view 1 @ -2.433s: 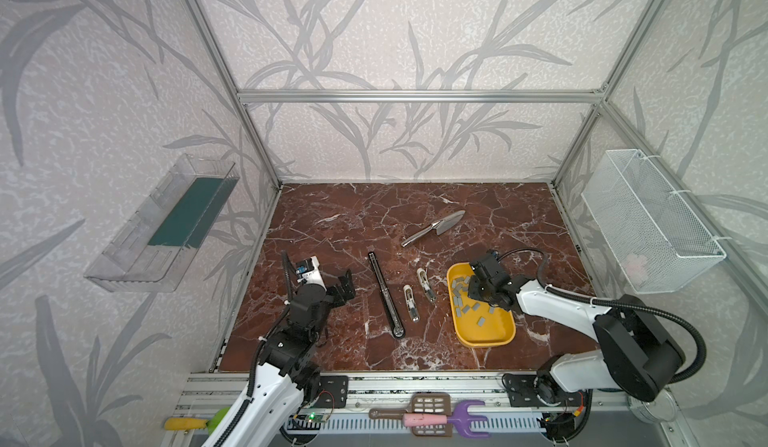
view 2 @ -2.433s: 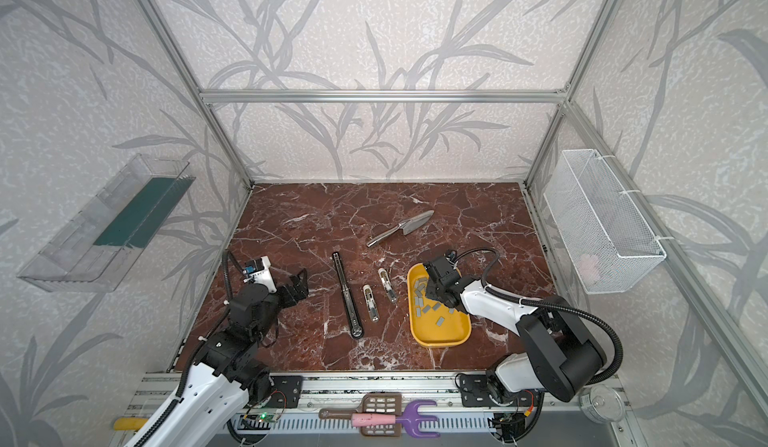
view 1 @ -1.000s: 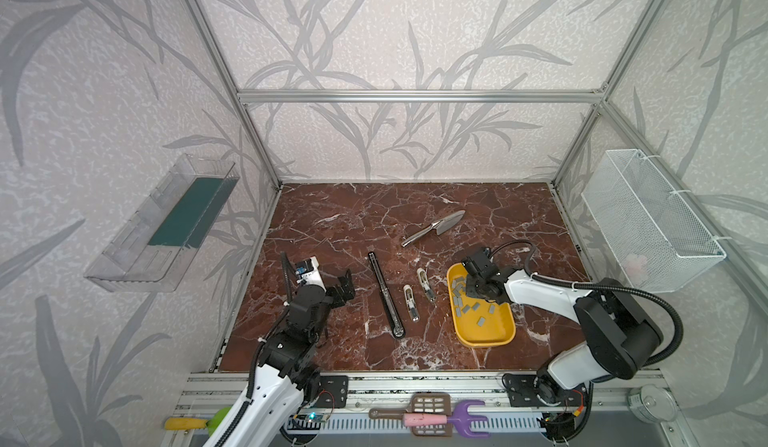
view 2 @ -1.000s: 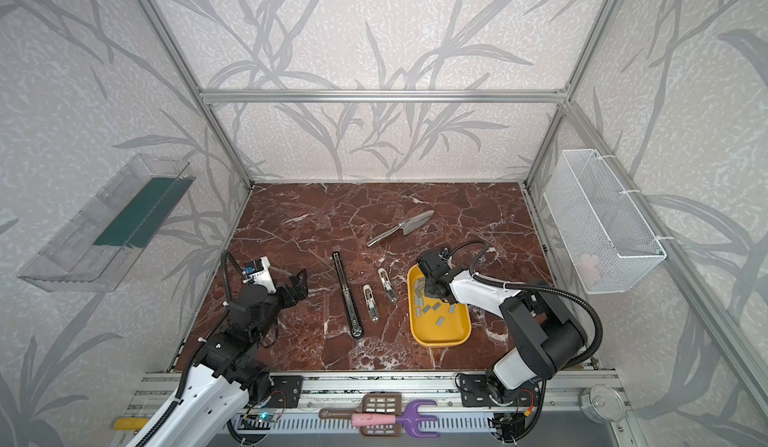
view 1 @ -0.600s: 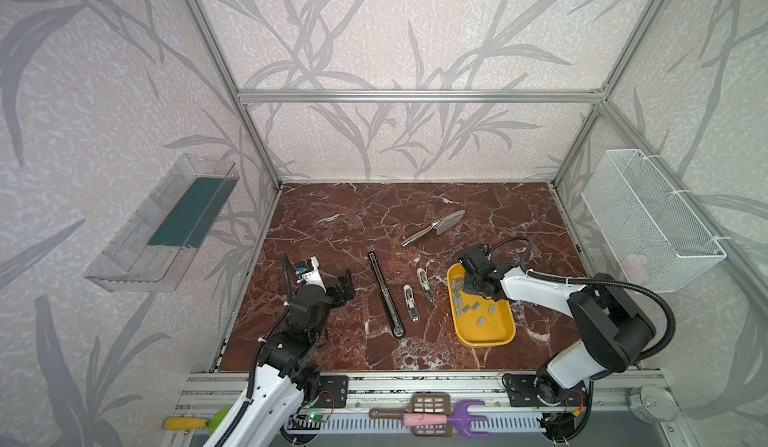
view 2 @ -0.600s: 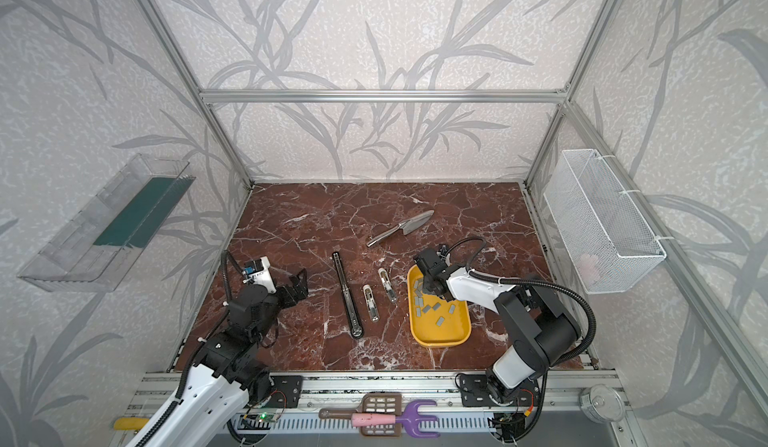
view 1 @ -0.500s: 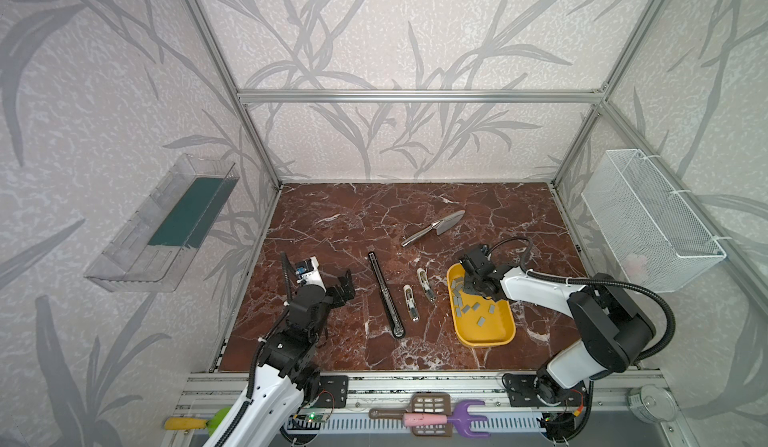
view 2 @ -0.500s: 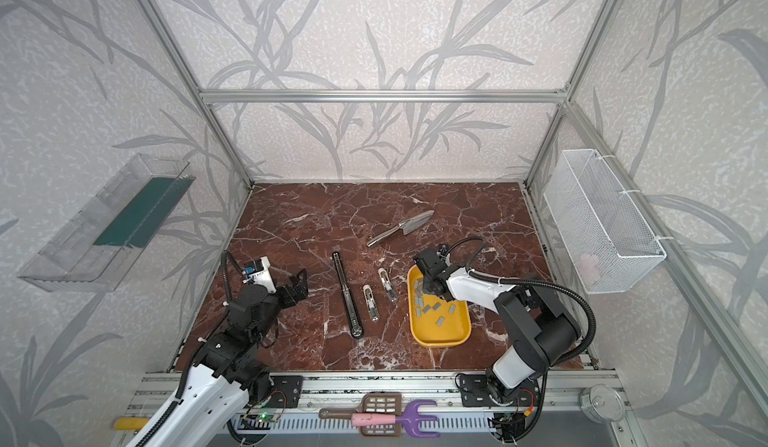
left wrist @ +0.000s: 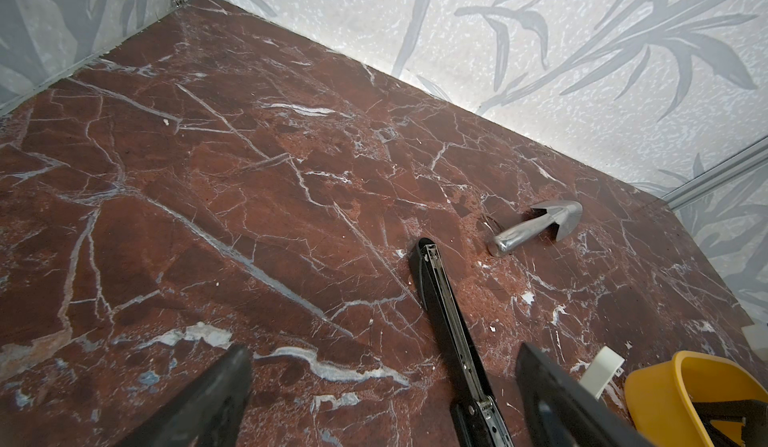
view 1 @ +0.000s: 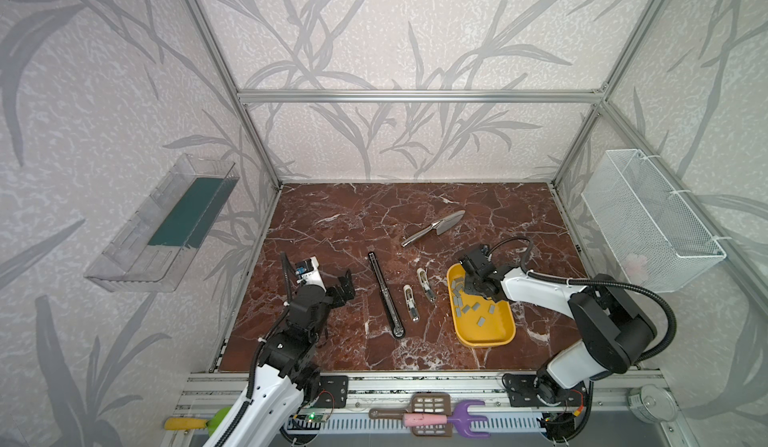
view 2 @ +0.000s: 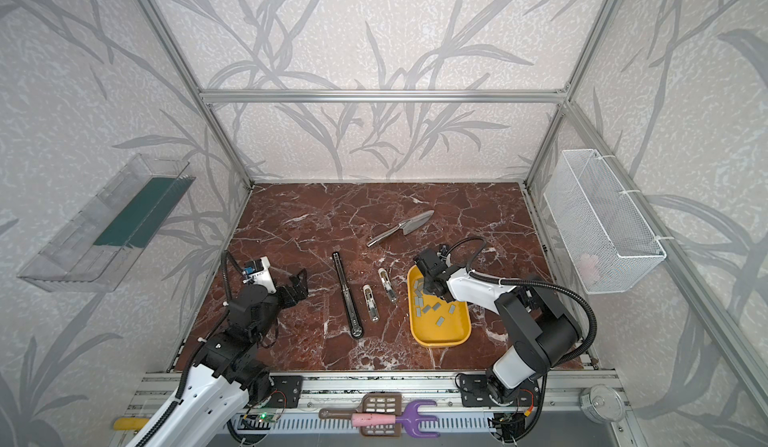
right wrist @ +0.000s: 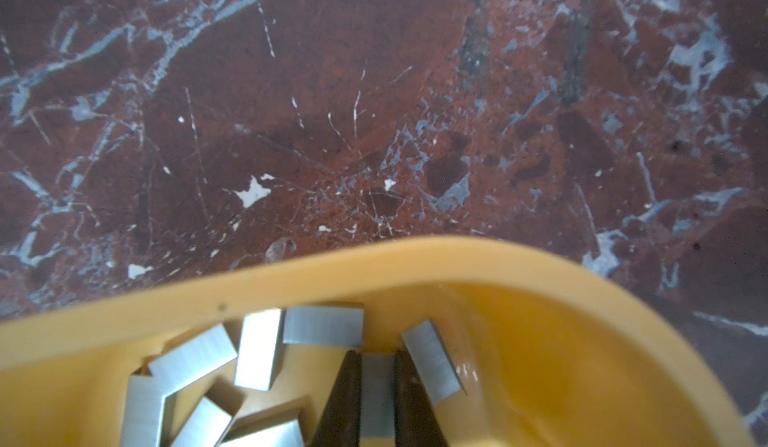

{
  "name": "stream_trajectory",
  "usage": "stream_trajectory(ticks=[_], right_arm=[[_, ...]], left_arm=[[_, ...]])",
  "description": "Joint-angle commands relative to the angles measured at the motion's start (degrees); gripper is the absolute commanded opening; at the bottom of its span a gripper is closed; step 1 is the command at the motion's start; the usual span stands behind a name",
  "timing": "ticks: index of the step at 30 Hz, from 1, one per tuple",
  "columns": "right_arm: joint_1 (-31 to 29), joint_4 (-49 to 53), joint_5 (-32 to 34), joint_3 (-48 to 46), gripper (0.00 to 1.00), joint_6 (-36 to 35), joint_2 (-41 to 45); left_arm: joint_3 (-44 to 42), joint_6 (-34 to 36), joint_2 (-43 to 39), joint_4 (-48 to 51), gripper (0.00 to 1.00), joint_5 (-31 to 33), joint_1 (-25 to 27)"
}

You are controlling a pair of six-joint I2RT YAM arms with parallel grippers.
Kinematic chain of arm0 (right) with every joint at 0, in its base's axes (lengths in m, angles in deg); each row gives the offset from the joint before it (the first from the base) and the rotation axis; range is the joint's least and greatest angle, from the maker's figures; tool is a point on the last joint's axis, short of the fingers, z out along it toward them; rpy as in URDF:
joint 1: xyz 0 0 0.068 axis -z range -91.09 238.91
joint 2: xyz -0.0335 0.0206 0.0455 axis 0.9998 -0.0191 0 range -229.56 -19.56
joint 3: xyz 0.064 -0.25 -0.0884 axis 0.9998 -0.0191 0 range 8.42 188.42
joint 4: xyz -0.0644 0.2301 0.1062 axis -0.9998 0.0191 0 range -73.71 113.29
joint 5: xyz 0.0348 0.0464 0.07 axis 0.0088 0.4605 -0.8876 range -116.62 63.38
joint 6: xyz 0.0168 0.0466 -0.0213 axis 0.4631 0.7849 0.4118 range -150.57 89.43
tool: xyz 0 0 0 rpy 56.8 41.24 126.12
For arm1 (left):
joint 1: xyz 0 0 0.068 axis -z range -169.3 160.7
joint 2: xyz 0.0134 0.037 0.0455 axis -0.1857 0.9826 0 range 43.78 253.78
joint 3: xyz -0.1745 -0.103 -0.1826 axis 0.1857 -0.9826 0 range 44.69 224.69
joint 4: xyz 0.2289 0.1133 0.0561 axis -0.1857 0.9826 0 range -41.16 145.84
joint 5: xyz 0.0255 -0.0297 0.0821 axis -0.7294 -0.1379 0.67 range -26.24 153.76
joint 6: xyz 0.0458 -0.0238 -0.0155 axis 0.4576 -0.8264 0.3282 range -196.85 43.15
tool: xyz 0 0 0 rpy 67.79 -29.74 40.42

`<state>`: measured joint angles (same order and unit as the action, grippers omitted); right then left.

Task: Load the staples into the stapler
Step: 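Lift the staple strip with the right gripper toward the opened black stapler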

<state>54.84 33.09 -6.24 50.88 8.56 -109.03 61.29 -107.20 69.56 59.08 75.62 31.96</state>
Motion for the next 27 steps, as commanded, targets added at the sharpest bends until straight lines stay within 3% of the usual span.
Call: stream_trajectory(ticks=[1,7,12,14,16,22,27], right_arm=[[-0.2,3.3,0.7,-2.3,0.15,-0.5,3.7],[-1.1,3.2,0.8,-5.7,0.15,-1.4,12.6],[-2.9,2.0,0.9,-8.5,0.15,-1.8,20.8],[-4.0,1.4,0.8,-9.1,0.15,-2.0,23.9],[-5.5,0.8,0.6,-9.4,0.15,-2.3,26.9],[-15.8,0.5,4.4,-7.9,0.14,-3.1,33.0],[-26.6,-1.9,9.1,-3.7,0.14,0.2,28.1]], left_arm=[[-0.5,0.8,-0.5,-0.4,0.99,0.0,0.0],[0.0,0.6,-0.5,0.6,0.99,0.0,0.0],[2.7,-2.4,-3.2,8.8,0.99,3.5,0.1],[2.9,-3.7,-3.9,9.5,0.99,1.7,0.1],[3.1,-3.8,-4.5,9.6,0.92,-0.9,0.1],[3.0,-4.5,-4.7,13.9,0.9,1.5,0.2],[1.0,-3.1,-6.2,11.2,0.94,-2.8,0.2]])
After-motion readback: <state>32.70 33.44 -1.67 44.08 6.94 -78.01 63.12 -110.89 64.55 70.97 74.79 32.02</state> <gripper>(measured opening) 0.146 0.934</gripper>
